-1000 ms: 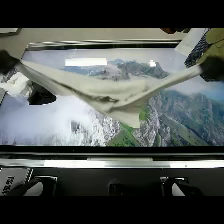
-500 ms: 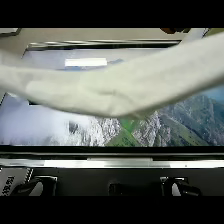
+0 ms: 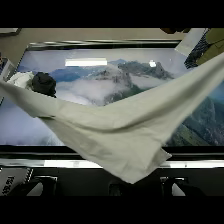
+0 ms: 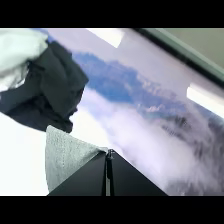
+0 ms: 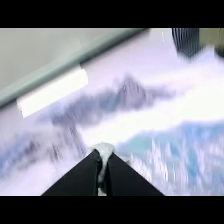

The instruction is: Fold the clothes and pants, and hang the long-sleeved shirts on hangers.

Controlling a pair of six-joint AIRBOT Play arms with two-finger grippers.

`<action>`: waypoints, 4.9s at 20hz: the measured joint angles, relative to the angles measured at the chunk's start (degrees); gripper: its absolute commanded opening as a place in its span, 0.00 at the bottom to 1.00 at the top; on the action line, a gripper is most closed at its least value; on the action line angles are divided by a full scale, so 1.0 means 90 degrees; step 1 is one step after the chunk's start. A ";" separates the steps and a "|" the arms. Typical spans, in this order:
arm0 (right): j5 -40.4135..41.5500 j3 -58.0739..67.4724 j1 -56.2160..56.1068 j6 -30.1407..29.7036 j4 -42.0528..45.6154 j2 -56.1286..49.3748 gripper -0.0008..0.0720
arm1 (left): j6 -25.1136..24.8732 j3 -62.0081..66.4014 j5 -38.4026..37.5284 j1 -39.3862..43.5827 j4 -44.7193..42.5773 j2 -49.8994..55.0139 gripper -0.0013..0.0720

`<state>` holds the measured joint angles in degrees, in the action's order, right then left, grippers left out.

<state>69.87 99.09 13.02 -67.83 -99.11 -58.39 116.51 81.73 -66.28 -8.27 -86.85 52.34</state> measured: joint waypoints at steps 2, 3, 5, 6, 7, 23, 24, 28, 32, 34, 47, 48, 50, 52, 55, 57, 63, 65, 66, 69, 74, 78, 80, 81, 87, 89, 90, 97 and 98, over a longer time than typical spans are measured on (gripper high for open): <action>0.0168 0.0000 0.0000 0.0044 -0.0260 -0.1064 0.06 | -0.0027 -0.0648 0.0374 0.0202 0.0078 0.0563 0.04; 0.0204 -0.0002 -0.0002 0.0044 -0.0415 -0.1634 0.06 | -0.0049 -0.0950 0.0634 0.0313 0.0109 0.0899 0.04; 0.0163 0.0000 -0.0007 0.0022 -0.0767 -0.2691 0.06 | -0.0051 -0.1382 0.1180 0.0532 0.0117 0.1571 0.04; 0.0131 0.0000 -0.0007 0.0012 -0.0935 -0.3160 0.06 | -0.0053 -0.1511 0.1416 0.0634 0.0117 0.1887 0.04; 0.0117 0.0000 -0.0007 -0.0010 -0.1107 -0.3633 0.06 | -0.0058 -0.1617 0.1634 0.0741 0.0121 0.2215 0.04; 0.0270 0.0005 -0.0007 -0.0753 -0.1540 -0.4971 0.06 | -0.0282 -0.1970 0.0430 0.0719 0.0918 0.1921 0.94; 0.0296 0.0005 -0.0007 -0.0763 -0.1523 -0.4906 0.06 | -0.0291 -0.2208 0.0328 0.0828 0.1343 0.1734 0.94; 0.0423 0.0005 -0.0007 -0.0816 -0.1464 -0.4750 0.06 | -0.0291 -0.3453 0.0724 0.2067 0.3247 0.1413 0.94; 0.0673 0.0005 -0.0007 -0.0845 -0.1443 -0.4707 0.06 | 0.0083 -0.4386 0.1894 0.3679 0.4690 0.1605 0.94; 0.0758 0.0005 -0.0007 -0.0845 -0.1438 -0.4697 0.06 | 0.0204 -0.4592 0.2436 0.4316 0.5224 0.1809 0.94; 0.0901 0.0005 -0.0007 -0.0845 -0.1428 -0.4694 0.06 | 0.0260 -0.4291 0.3815 0.5637 0.6717 0.3274 0.91; 0.0901 0.0005 -0.0007 -0.0845 -0.1428 -0.4694 0.06 | 0.0248 -0.4192 0.3813 0.5651 0.6768 0.3393 0.82; 0.0901 0.0005 -0.0007 -0.0845 -0.1430 -0.4694 0.06 | 0.0240 -0.4036 0.3769 0.5676 0.6785 0.3594 0.69; 0.0903 0.0005 -0.0007 -0.0845 -0.1430 -0.4694 0.06 | 0.0233 -0.3915 0.3730 0.5697 0.6810 0.3742 0.46; 0.0906 0.0005 -0.0007 -0.0845 -0.1430 -0.4692 0.06 | 0.0192 -0.3835 0.3704 0.5695 0.6747 0.3825 0.04; 0.0906 0.0005 -0.0007 -0.0845 -0.1426 -0.4682 0.06 | 0.0063 -0.3815 0.3636 0.5612 0.6781 0.3779 0.04; 0.0318 0.0002 -0.0007 -0.0967 -0.1435 -0.4167 0.06 | -0.1365 -0.3645 0.3407 0.4544 0.6506 0.2946 0.04; -0.0214 0.0002 -0.0007 -0.0959 -0.1435 -0.3725 0.06 | -0.1967 -0.3313 0.3317 0.3963 0.6217 0.2504 0.04; -0.0517 0.0002 -0.0007 -0.0891 -0.1428 -0.3466 0.06 | -0.2295 -0.3048 0.3252 0.3650 0.6098 0.2273 0.04; -0.1401 0.0017 -0.0010 -0.0614 -0.1418 -0.2616 0.06 | -0.3172 -0.2033 0.2909 0.2793 0.5897 0.1639 0.04; -0.2147 0.0027 -0.0010 -0.0102 -0.0930 -0.1103 0.06 | -0.3985 -0.0146 0.2353 0.1579 0.5717 0.0636 0.04; -0.1671 0.0027 -0.0007 0.0903 0.0695 -0.0027 0.06 | -0.3973 0.0712 0.2164 0.0668 0.5459 -0.0277 0.04; -0.1460 0.0029 -0.0010 0.1071 0.1115 0.0418 0.06 | -0.3939 0.0872 0.2052 0.0311 0.5389 -0.0680 0.04; -0.1394 0.0029 -0.0012 0.1098 0.1222 0.0636 0.06 | -0.3925 0.0925 0.1994 0.0180 0.5367 -0.0860 0.04; -0.1593 0.0029 -0.0007 0.1115 0.1426 0.1775 0.06 | -0.3825 0.1039 0.2016 -0.0109 0.5236 -0.1547 0.04; -0.1834 0.0029 -0.0007 0.1188 0.1445 0.1977 0.06 | -0.3779 0.1047 0.2023 -0.0129 0.5234 -0.1622 0.04; -0.1933 0.0032 -0.0005 0.1246 0.1443 0.2021 0.06 | -0.3755 0.1044 0.2023 -0.0141 0.5234 -0.1622 0.04; -0.1132 0.0022 -0.0005 0.1265 0.0457 0.0658 0.06 | -0.3636 0.0410 0.1676 -0.0124 0.5234 -0.0631 0.04; -0.0867 0.0017 -0.0007 0.1173 0.0223 0.0202 0.06 | -0.3628 0.0182 0.1627 -0.0102 0.5226 -0.0323 0.04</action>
<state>62.06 99.24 12.95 -57.28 -97.10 -56.58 83.85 83.37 -51.64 -9.19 -39.81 49.43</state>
